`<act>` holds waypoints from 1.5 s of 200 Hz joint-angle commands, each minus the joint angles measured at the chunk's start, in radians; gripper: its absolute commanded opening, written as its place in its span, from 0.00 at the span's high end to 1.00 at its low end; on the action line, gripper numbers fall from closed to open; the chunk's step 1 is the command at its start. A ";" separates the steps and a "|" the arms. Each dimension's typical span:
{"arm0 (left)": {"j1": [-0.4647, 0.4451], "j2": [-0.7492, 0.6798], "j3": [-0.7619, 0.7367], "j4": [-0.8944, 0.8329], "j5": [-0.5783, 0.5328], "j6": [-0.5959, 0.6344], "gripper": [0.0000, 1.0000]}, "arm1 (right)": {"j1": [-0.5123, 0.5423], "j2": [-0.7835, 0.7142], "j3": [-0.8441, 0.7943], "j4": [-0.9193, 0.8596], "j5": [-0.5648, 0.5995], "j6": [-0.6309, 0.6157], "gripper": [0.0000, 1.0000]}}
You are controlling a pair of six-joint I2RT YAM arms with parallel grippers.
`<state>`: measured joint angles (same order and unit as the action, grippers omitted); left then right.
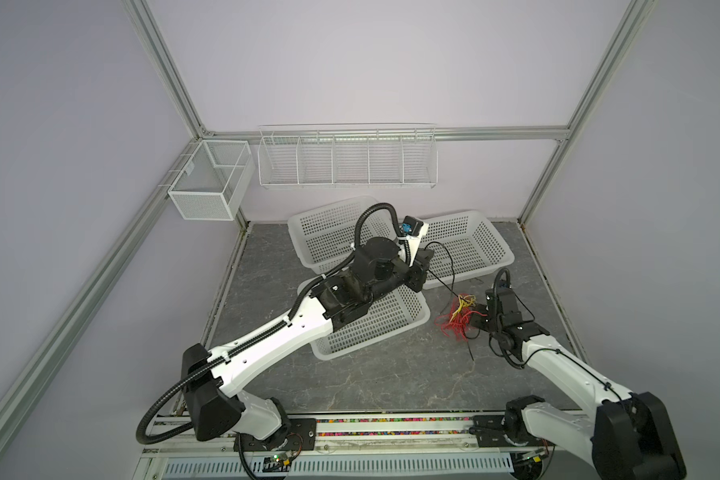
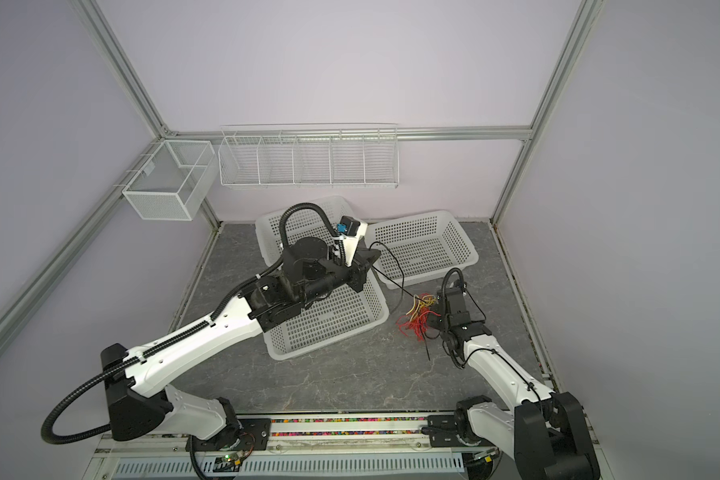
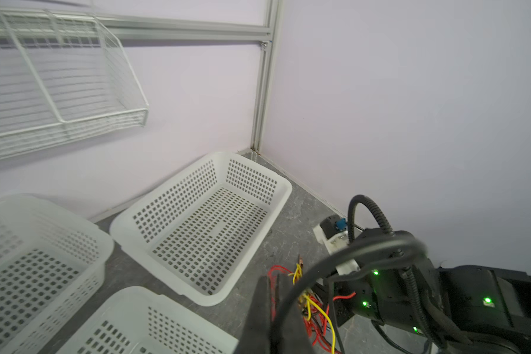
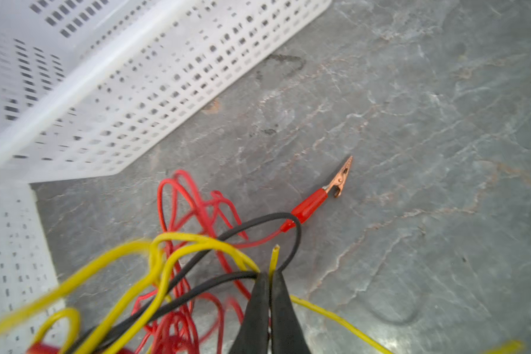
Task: Untangle the cables
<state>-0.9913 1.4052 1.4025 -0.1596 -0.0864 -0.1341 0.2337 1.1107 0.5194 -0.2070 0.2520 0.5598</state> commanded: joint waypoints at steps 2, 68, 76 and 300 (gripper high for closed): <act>0.025 -0.096 -0.024 0.022 -0.138 0.050 1.00 | -0.021 -0.003 -0.026 -0.103 0.061 -0.017 0.94; 0.031 -0.204 -0.077 -0.036 -0.285 0.112 1.00 | -0.059 0.011 -0.024 -0.092 0.046 -0.019 0.94; 0.032 -0.204 -0.081 -0.046 -0.315 0.119 1.00 | -0.059 0.010 -0.024 -0.094 0.046 -0.018 0.94; 0.170 0.261 -0.192 -0.354 -0.353 -0.108 1.00 | -0.044 -0.151 0.017 -0.065 -0.101 -0.090 0.91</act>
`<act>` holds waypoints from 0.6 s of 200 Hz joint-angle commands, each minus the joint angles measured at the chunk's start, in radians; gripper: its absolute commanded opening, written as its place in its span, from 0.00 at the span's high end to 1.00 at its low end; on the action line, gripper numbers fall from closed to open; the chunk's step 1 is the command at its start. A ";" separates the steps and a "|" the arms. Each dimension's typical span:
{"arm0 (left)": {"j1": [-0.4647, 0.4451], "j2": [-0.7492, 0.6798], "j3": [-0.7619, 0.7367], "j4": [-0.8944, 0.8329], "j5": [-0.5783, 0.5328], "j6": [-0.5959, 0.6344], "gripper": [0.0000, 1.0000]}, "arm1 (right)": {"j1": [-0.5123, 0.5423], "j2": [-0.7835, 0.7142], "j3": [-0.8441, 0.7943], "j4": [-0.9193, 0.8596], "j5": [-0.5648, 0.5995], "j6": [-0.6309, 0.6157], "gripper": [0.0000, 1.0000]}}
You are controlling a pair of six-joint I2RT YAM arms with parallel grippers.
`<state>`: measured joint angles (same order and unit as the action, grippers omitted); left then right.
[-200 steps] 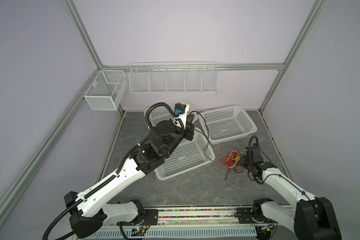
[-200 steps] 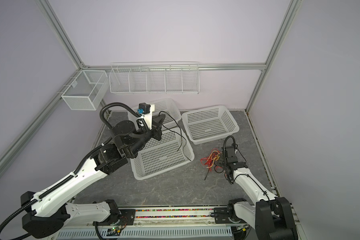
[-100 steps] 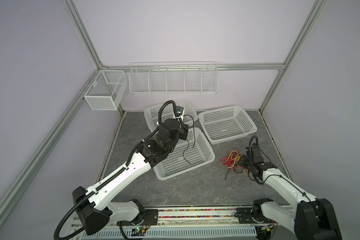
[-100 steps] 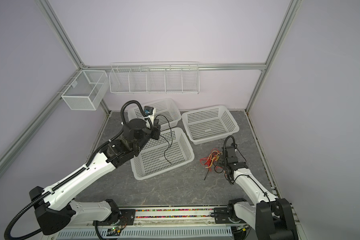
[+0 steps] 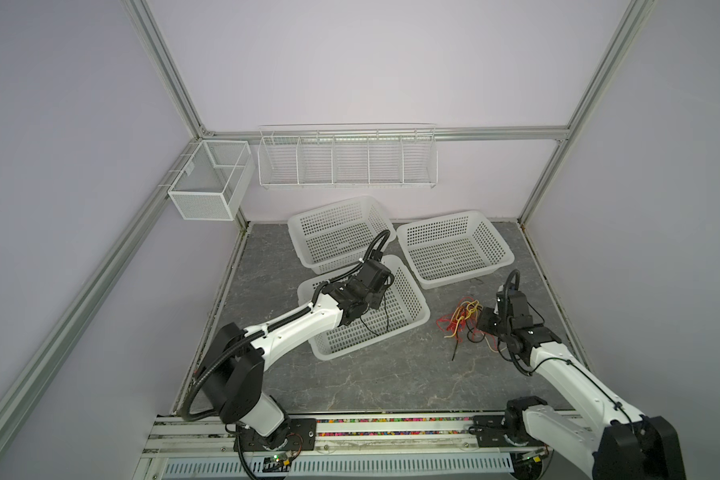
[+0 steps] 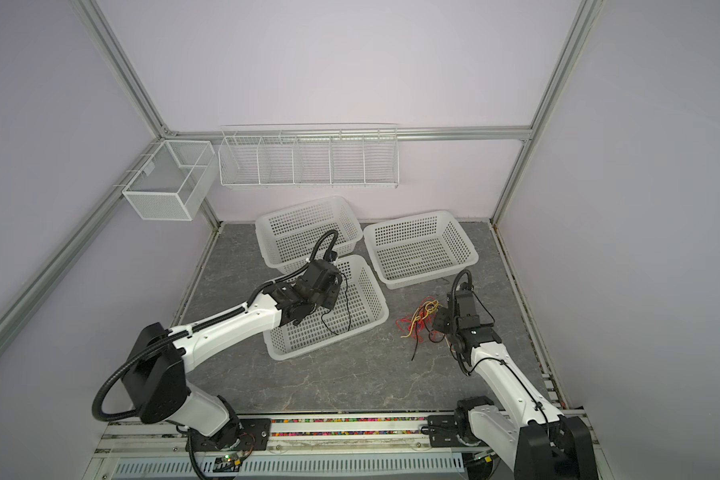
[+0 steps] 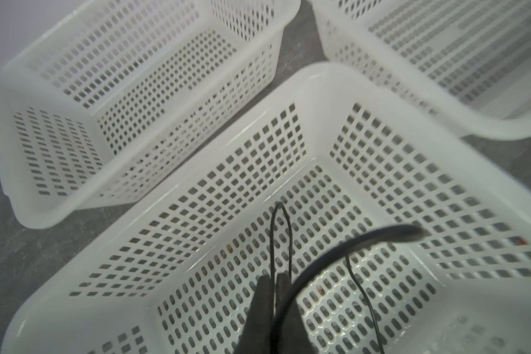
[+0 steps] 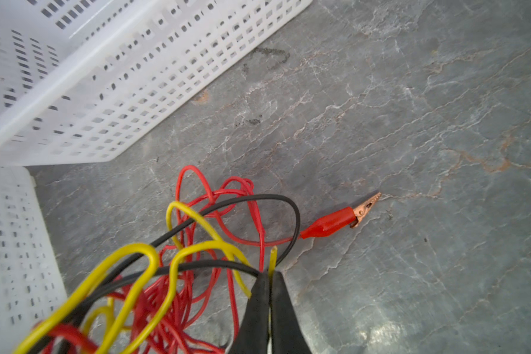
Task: Untangle the cables
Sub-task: 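Lower the black wire into the nearest basket and open the left gripper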
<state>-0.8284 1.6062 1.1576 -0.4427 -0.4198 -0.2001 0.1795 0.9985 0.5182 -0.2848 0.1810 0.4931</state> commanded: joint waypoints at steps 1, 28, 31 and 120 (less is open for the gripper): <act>0.007 0.061 0.053 -0.072 -0.019 -0.042 1.00 | 0.010 -0.040 0.019 0.013 -0.031 -0.024 0.91; 0.008 0.118 0.067 -0.071 -0.019 -0.042 0.94 | 0.018 -0.074 0.017 0.013 -0.041 -0.043 0.90; 0.007 0.123 0.068 -0.071 -0.018 -0.042 0.90 | 0.017 -0.078 0.017 0.013 -0.043 -0.044 0.90; 0.007 0.106 0.094 -0.118 0.003 -0.045 0.18 | 0.020 -0.127 0.027 -0.004 -0.052 -0.058 0.82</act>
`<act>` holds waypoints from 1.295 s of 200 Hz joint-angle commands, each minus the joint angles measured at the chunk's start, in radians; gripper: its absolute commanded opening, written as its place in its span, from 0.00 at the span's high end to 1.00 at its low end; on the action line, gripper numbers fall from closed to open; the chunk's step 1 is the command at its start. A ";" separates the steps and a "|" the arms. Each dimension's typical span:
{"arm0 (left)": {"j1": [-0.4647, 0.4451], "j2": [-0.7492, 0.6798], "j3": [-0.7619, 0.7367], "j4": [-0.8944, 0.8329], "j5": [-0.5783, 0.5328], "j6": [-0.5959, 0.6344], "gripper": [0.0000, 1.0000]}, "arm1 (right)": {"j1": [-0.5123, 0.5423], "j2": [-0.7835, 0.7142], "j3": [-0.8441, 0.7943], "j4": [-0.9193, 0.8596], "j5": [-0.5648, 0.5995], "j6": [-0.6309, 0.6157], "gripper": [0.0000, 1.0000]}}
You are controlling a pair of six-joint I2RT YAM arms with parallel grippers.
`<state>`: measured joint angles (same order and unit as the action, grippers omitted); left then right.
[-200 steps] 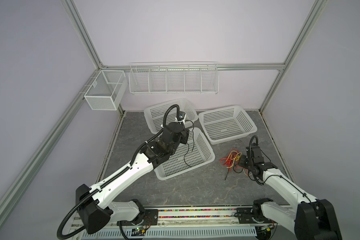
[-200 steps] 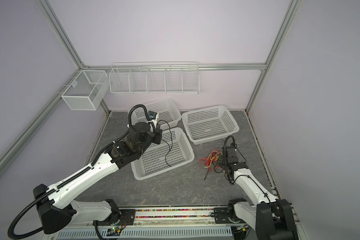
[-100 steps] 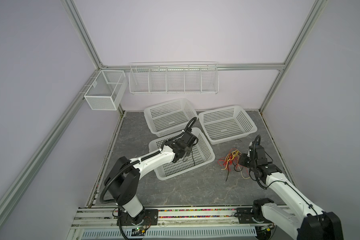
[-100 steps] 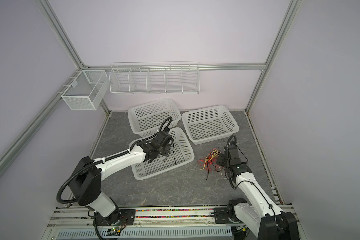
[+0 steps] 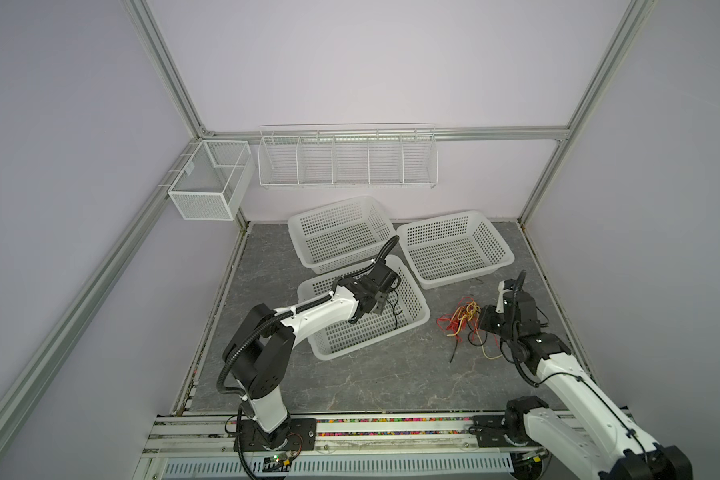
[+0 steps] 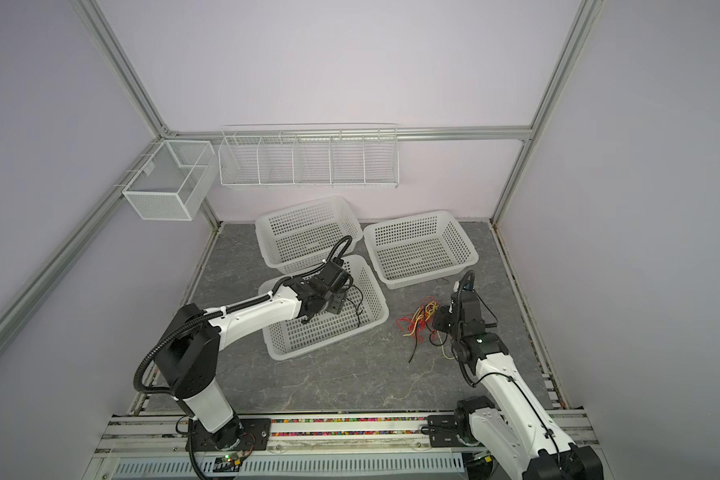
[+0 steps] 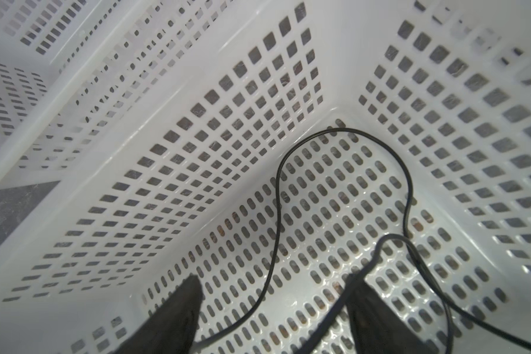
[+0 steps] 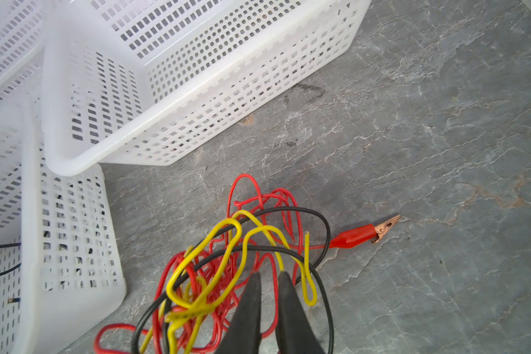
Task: Untangle the cables
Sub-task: 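Lower the black wire into the nearest basket and open the left gripper, then move the left gripper back to the wire tangle beside the right gripper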
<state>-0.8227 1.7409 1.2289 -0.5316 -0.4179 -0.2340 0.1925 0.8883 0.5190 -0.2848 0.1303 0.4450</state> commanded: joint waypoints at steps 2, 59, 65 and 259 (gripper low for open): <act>0.001 -0.032 0.022 -0.030 0.002 -0.011 0.18 | 0.007 -0.017 0.028 -0.008 0.002 -0.009 0.82; 0.000 -0.134 0.017 -0.032 0.007 -0.006 0.13 | 0.006 -0.034 0.083 -0.110 0.018 -0.005 0.81; -0.001 -0.148 0.015 -0.028 0.012 -0.005 0.12 | 0.007 -0.039 0.085 -0.111 0.007 -0.009 0.80; -0.115 -0.142 -0.011 0.314 0.458 0.085 0.12 | 0.007 -0.048 0.109 -0.101 -0.139 0.043 0.31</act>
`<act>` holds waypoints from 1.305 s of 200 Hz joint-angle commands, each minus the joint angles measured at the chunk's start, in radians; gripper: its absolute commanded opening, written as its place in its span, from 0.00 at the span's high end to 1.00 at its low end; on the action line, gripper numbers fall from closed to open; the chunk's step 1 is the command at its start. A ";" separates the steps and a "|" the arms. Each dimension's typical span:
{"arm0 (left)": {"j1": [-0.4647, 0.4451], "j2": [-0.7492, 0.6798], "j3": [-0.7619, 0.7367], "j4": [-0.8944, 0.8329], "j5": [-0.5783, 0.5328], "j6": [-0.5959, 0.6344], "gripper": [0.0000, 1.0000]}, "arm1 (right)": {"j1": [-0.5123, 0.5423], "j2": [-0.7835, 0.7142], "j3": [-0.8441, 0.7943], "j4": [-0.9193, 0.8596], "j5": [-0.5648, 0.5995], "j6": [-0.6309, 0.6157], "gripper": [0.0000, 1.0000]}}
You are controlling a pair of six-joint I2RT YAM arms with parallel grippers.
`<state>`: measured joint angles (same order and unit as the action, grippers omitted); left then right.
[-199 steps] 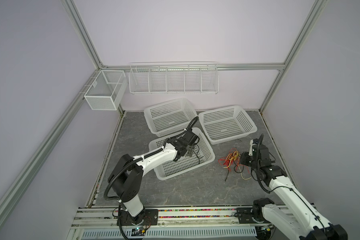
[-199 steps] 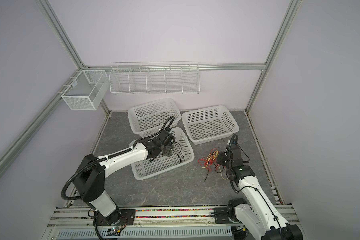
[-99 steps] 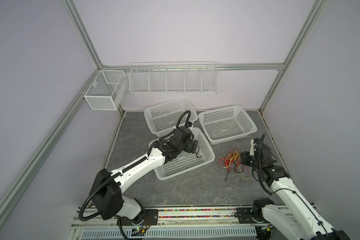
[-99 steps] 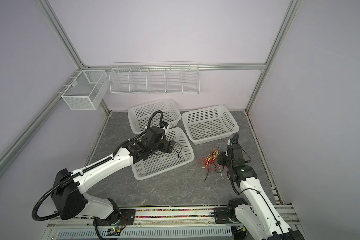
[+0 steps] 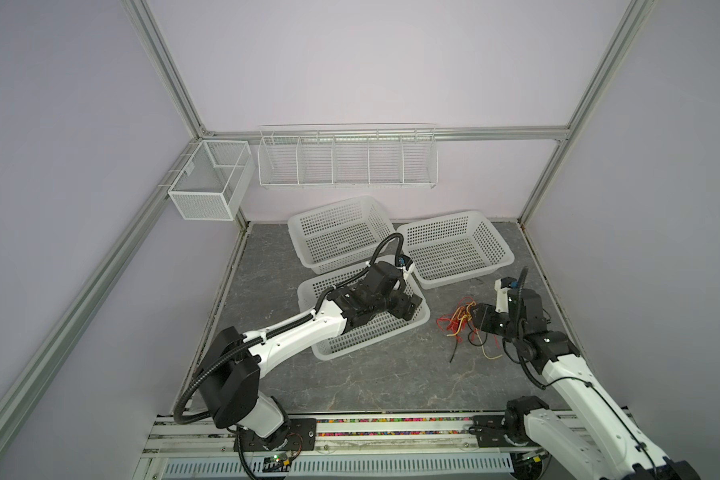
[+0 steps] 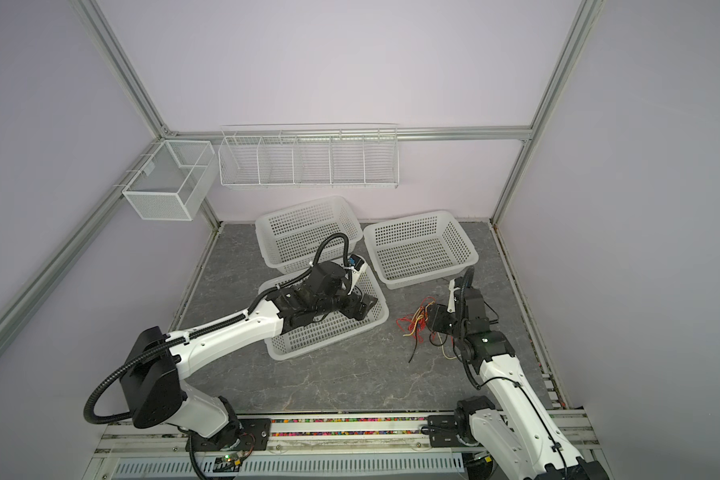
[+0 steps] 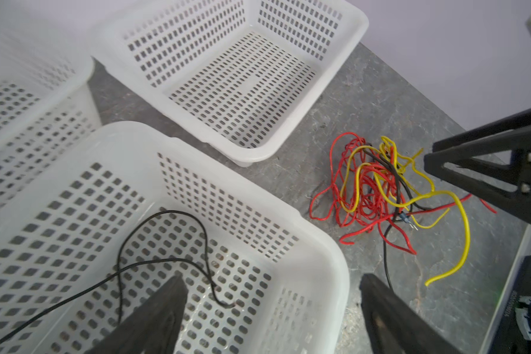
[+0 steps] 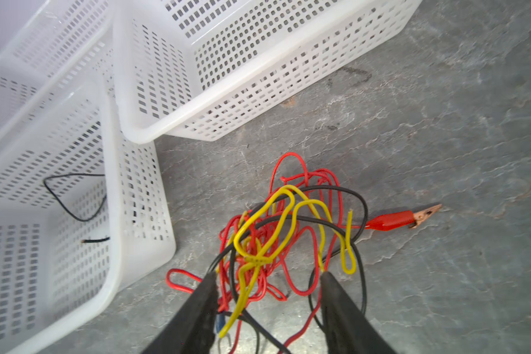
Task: Untangle the cables
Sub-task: 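Move the left gripper back to the wire tangle beside the right gripper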
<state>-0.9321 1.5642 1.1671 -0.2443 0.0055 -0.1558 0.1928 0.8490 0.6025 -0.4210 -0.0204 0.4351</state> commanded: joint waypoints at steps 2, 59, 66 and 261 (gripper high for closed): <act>-0.006 0.038 0.052 0.027 0.036 0.005 0.12 | 0.006 -0.011 0.025 0.038 0.014 0.057 0.30; -0.010 0.072 0.064 0.080 0.090 -0.009 0.14 | 0.006 0.104 0.031 0.107 0.038 0.105 0.25; -0.010 0.074 0.066 0.083 0.098 -0.007 0.15 | 0.007 0.124 0.024 0.125 0.039 0.114 0.27; -0.037 0.244 0.204 0.117 0.260 -0.041 0.23 | 0.006 0.083 -0.110 0.286 -0.011 0.086 0.94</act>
<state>-0.9600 1.7744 1.3182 -0.1471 0.2260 -0.1818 0.1936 0.9752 0.5262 -0.1699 -0.0032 0.5560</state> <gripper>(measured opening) 0.779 0.066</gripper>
